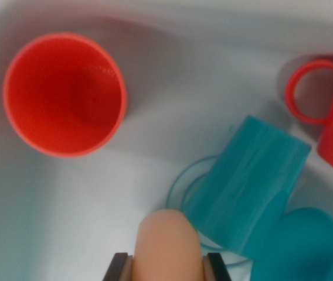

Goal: Pick detergent from the sink

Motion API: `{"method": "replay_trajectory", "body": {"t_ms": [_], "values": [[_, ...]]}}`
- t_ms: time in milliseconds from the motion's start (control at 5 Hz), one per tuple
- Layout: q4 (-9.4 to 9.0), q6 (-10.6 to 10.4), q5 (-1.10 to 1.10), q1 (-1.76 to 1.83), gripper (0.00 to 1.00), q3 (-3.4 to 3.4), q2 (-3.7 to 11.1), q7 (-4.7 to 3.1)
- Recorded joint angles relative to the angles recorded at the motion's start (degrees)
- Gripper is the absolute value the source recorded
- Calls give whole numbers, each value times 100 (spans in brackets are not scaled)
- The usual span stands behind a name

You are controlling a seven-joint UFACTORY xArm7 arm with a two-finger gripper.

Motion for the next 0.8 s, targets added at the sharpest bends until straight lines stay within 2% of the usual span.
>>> {"method": "replay_trajectory", "body": {"t_ms": [400,600,800], "values": [[52,73,0,1,100,0,-21,-1],[134,187,0,1,100,1,-53,-4],[134,187,0,1,100,1,-53,-4]]}}
